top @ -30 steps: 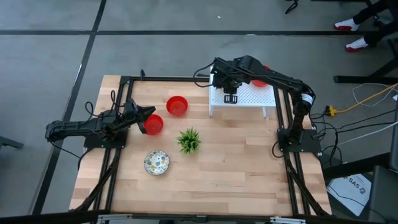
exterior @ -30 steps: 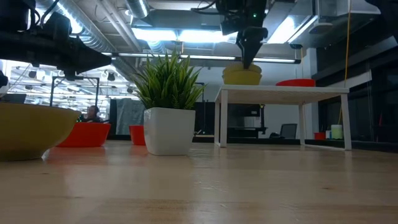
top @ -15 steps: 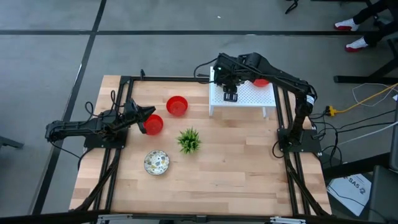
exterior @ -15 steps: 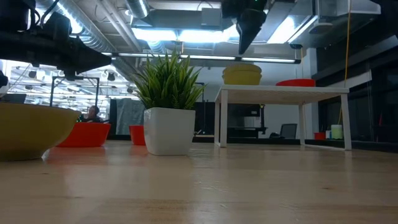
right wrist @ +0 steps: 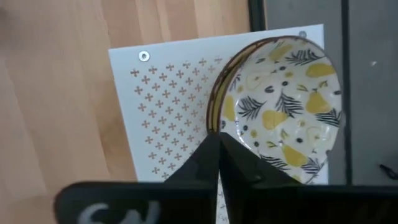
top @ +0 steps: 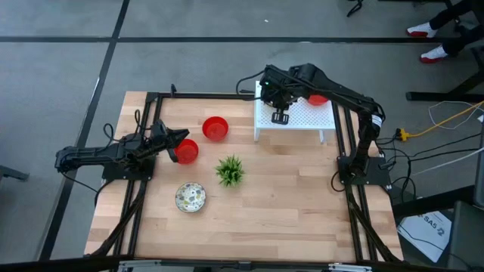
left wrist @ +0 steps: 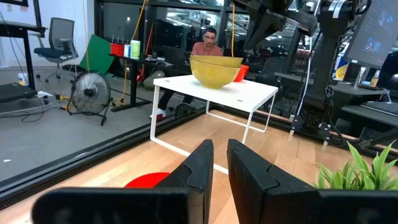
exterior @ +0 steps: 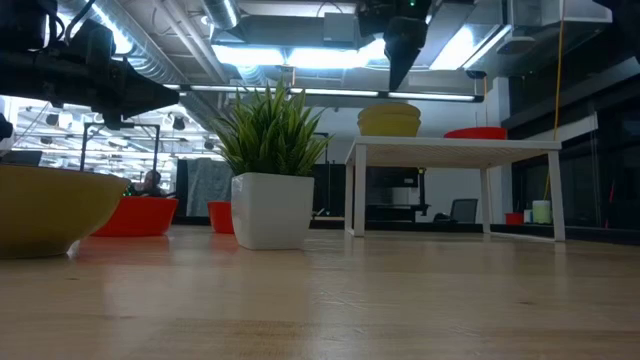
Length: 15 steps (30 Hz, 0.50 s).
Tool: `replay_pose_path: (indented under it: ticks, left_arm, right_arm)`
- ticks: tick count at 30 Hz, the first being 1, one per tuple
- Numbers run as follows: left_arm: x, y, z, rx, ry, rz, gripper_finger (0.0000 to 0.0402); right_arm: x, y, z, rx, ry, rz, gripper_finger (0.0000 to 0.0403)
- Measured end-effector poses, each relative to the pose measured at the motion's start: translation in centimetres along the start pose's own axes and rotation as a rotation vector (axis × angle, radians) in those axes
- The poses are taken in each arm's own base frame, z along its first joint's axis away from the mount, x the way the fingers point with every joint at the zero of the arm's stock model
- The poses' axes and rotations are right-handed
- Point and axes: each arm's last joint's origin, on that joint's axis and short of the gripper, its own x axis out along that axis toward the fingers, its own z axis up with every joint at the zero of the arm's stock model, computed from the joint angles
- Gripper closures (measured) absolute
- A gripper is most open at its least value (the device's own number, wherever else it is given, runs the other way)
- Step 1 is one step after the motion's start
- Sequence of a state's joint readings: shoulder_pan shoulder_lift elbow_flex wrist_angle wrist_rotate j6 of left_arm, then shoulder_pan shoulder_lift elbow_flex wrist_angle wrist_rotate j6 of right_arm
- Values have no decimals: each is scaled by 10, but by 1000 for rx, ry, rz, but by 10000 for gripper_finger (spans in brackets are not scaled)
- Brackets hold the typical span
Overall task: Pick & Place Mini bowls
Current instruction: Stack the right white bowl on the white bowl on the shelf
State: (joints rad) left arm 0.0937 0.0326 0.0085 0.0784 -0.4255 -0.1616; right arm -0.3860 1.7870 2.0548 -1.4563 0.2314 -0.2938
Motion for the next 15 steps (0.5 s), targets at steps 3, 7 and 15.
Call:
replay_pose_path:
  ticks: [3,7,15]
  left_arm:
    - [0,0,0,0,0,0,357]
    - [0,0,0,0,0,0,360]
    - [0,0,0,0,0,0,358]
  right_arm:
    - [1,-2,-1,10,-5,22,386]
    - [1,-1,-1,11,-11,52,398]
    - [10,0,-1,10,10,71,398]
